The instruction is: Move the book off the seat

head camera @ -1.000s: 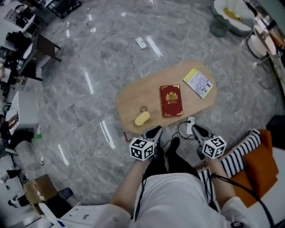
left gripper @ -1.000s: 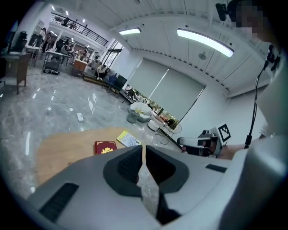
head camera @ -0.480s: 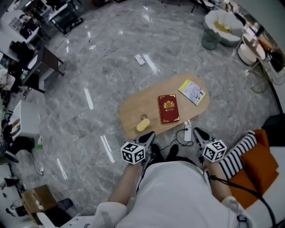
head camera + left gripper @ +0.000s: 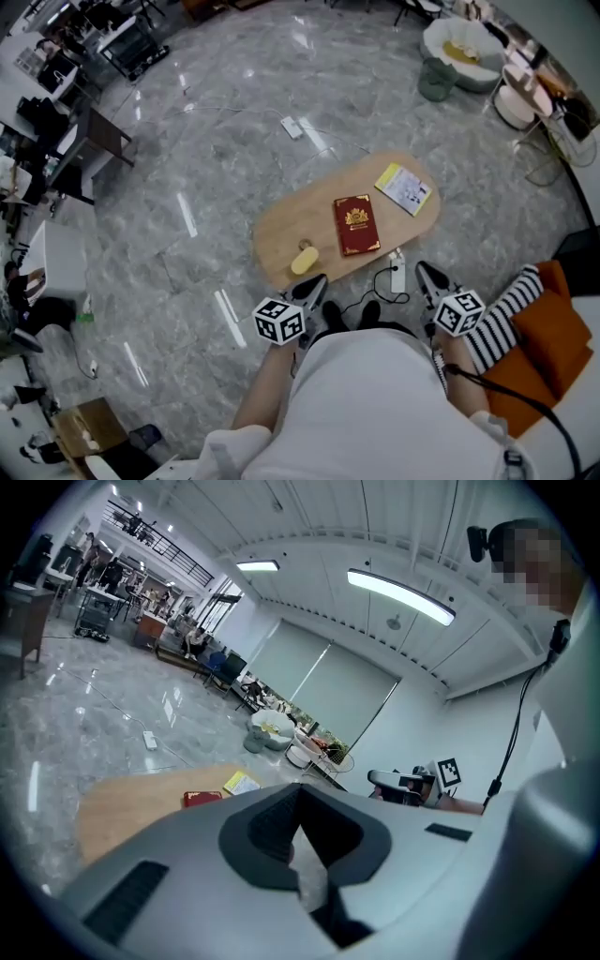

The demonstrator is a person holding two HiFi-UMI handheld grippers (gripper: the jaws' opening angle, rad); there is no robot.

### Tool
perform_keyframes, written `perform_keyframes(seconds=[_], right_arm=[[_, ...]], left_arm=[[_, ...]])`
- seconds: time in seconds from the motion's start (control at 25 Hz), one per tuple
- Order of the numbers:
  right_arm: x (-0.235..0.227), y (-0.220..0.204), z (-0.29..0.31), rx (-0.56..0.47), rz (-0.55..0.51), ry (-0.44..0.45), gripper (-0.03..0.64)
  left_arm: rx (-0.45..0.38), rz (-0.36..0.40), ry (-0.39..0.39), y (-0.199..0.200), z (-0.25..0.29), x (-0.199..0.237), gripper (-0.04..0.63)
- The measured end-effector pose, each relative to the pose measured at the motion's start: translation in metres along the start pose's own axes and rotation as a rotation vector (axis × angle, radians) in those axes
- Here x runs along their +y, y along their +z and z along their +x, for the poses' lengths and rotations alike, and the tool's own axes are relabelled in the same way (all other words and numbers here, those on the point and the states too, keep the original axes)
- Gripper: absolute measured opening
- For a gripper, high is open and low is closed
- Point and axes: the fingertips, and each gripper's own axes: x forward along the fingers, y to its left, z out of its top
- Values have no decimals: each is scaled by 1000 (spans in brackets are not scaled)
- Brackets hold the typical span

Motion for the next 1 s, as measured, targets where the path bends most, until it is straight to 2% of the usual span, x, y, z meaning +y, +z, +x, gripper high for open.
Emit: perform_keyframes(seconds=[1.0], right_arm=[[-5,8,7,-20,1,-1,43]], left_arm=[[30,-15,1,2,16,13,2]])
